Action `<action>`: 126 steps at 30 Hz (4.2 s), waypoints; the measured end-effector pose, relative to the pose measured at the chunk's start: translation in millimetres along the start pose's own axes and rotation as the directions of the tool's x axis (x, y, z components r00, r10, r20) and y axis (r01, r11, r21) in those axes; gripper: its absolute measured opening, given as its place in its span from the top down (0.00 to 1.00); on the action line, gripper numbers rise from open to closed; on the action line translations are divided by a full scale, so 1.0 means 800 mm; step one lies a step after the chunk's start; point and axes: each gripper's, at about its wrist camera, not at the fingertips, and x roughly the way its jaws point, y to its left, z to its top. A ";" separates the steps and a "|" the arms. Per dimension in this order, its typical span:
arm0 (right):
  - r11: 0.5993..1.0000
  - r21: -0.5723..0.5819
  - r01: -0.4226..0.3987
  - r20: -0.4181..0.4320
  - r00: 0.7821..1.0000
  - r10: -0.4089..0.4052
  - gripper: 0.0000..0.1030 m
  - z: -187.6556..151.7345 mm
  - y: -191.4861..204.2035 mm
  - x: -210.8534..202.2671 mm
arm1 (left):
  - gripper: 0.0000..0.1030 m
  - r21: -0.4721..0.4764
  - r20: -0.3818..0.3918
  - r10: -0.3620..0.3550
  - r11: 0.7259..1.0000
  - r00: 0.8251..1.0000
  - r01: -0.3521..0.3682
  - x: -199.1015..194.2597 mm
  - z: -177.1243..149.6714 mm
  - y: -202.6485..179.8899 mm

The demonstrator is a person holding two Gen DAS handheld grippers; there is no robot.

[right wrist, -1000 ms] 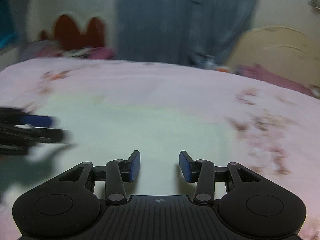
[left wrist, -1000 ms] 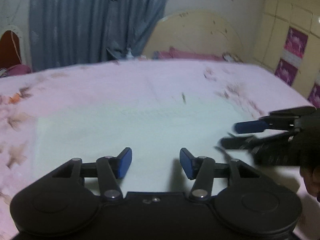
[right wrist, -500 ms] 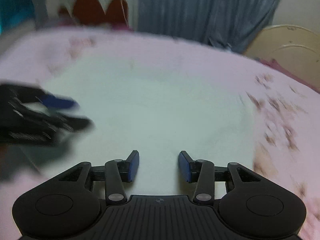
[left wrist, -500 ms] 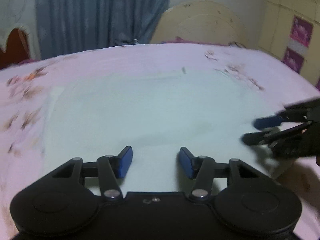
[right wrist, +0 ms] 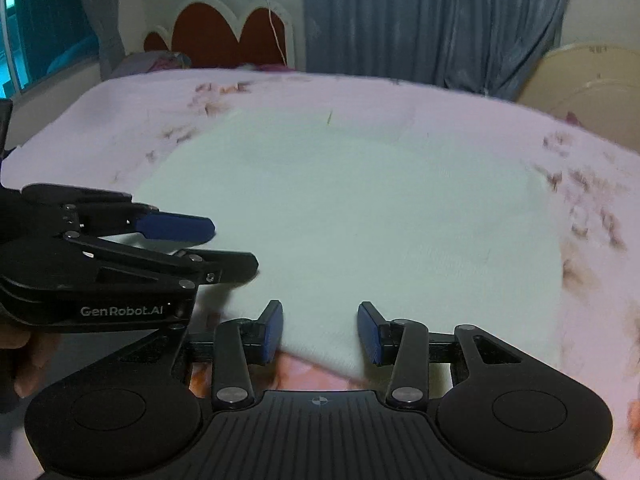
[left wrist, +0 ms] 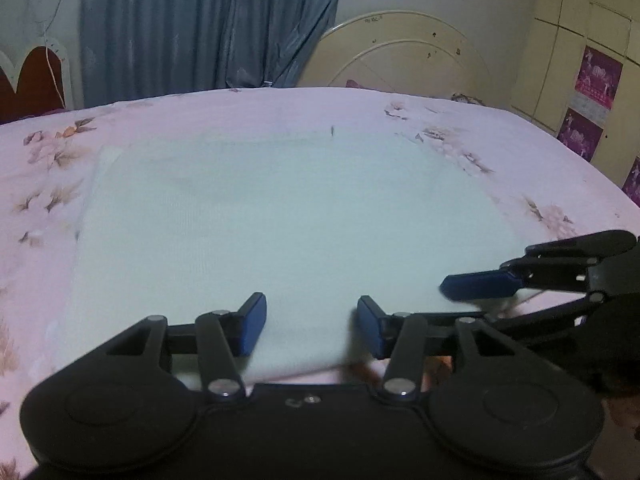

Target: Fold small clothes

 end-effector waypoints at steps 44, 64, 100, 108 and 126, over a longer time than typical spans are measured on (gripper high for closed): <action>0.948 0.156 0.279 -0.056 0.960 -0.274 0.88 -0.052 -0.088 -0.062 | 0.33 -0.139 0.048 0.328 0.938 0.943 -0.319 -0.075 -0.033 0.062; 0.965 0.251 0.079 0.076 0.992 -0.101 0.88 0.030 -0.046 -0.045 | 0.59 -0.833 0.225 0.098 0.536 0.969 0.138 -0.048 -0.084 0.140; 0.865 0.502 -0.005 0.191 0.976 -0.106 0.90 0.066 -0.150 -0.008 | 0.93 -0.342 0.200 -0.065 0.930 0.978 0.132 -0.044 0.091 0.001; 0.780 0.621 -0.073 0.231 0.969 -0.093 0.89 0.036 -0.269 -0.079 | 0.56 -0.180 -0.051 -0.312 0.937 0.949 0.299 0.037 0.117 -0.148; 0.816 0.548 -0.187 0.092 0.982 0.164 0.55 0.027 -0.251 0.013 | 0.79 -0.246 -0.057 -0.077 0.967 0.995 0.061 0.076 0.101 -0.013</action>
